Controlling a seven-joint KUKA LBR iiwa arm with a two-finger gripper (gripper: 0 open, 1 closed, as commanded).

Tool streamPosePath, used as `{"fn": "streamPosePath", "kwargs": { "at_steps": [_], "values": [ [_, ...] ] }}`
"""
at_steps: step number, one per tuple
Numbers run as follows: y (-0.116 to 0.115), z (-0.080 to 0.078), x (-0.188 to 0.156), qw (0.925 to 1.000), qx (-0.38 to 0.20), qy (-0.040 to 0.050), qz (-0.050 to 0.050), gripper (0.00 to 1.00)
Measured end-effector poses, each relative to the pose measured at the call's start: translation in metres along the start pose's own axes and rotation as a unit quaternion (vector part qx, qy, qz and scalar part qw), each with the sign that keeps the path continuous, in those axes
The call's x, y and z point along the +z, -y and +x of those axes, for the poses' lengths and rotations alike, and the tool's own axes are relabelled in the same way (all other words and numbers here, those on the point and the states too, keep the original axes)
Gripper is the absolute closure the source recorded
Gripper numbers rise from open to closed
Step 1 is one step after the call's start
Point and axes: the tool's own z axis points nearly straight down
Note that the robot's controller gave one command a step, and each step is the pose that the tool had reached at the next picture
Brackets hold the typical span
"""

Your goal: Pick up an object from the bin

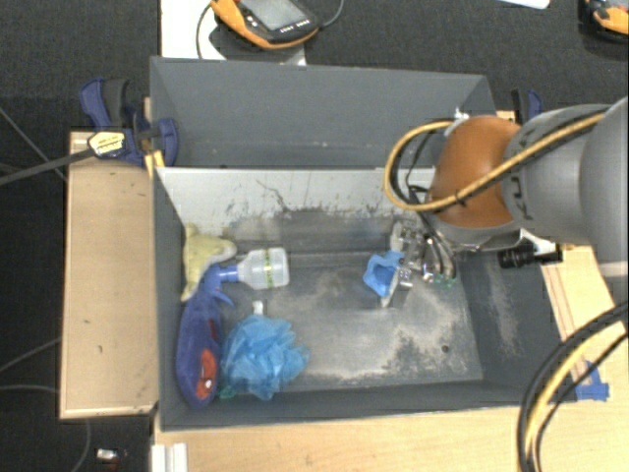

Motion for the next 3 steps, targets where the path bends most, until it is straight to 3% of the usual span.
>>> {"fn": "streamPosePath", "kwargs": {
  "at_steps": [1,3],
  "values": [
    [-0.017,0.008,-0.004,0.9911,0.133,0.0048,-0.003,1.0],
    [-0.017,0.008,-0.018,0.9913,0.131,0.0054,-0.003,1.0]
  ]
}}
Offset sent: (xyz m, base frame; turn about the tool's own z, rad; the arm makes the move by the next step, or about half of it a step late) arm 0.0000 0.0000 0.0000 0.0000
